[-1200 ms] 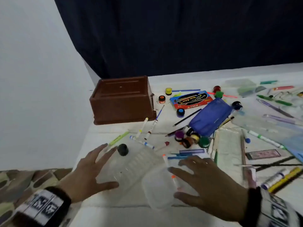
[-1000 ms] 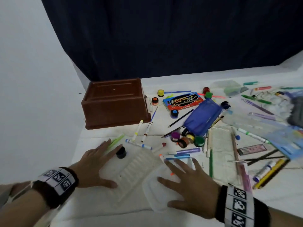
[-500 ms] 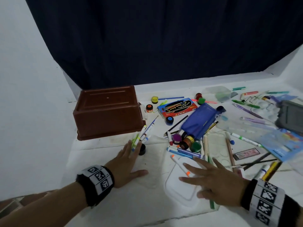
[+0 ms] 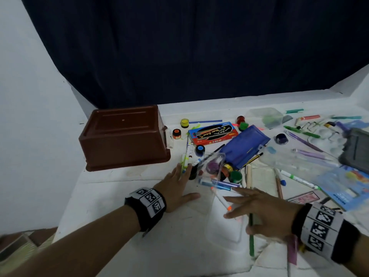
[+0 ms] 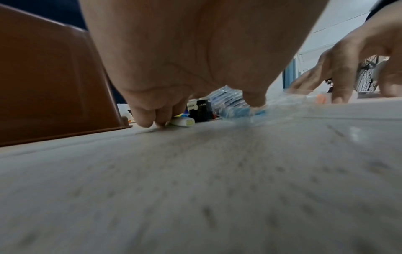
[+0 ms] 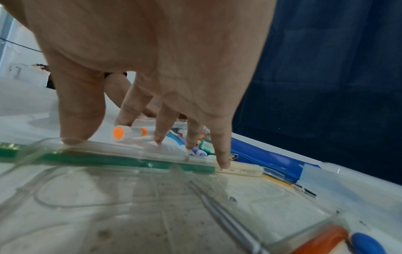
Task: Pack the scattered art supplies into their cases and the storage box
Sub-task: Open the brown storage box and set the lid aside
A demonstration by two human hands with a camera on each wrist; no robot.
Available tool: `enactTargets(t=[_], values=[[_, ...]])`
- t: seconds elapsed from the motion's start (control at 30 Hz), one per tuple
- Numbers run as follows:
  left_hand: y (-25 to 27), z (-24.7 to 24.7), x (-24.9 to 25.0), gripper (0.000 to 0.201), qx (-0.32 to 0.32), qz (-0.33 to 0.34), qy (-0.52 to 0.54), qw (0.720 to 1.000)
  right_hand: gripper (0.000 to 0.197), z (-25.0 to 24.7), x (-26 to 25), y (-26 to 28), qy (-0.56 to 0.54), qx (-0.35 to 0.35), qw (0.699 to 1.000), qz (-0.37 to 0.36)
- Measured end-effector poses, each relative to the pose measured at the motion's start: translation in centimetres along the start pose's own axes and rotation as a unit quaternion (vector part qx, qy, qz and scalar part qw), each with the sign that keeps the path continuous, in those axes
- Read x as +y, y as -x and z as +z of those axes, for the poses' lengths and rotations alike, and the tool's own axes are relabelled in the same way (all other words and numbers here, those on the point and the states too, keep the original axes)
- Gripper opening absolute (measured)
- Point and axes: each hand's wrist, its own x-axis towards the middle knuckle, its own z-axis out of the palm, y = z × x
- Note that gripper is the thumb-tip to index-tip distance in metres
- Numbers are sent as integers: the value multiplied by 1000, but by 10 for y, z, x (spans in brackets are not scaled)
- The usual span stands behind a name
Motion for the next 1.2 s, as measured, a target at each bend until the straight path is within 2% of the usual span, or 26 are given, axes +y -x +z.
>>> enactTargets(t=[0.1,0.23,0.4,0.57,0.7,0.77,0.83,0.97,1.03,1.1,1.2], values=[[-11,-8,9,92,16,-4,-10,1000,61,-5,13,-4,-16,12,1000,2],[-22,-13,13,87,20,-11,27,999,63,-8,25,-10,-28,52,998,-6],[-15,-10,8,84,26,1,67,997,50,-21,28,-7,-48,86,995,1],[3,-9,-9,78,57,22,184,981,27,-45,7,-19,-75,254,964,-4],[32,-22,-31,69,153,27,261,953,7,-63,-31,-56,-163,365,916,-38],[50,-34,-50,62,242,7,308,920,7,-75,-47,-80,-198,407,891,-31],[67,-52,-74,54,353,-12,333,874,9,-91,-60,-108,-237,429,871,-30],[84,-88,-145,41,514,-80,306,798,17,-125,-82,-172,-294,426,855,-4],[82,-99,-182,38,545,-135,296,773,32,-139,-93,-202,-343,385,856,30],[72,-106,-214,42,506,-196,343,767,49,-148,-101,-229,-375,332,862,74],[54,-108,-237,54,385,-229,478,755,61,-146,-98,-260,-385,259,876,129]])
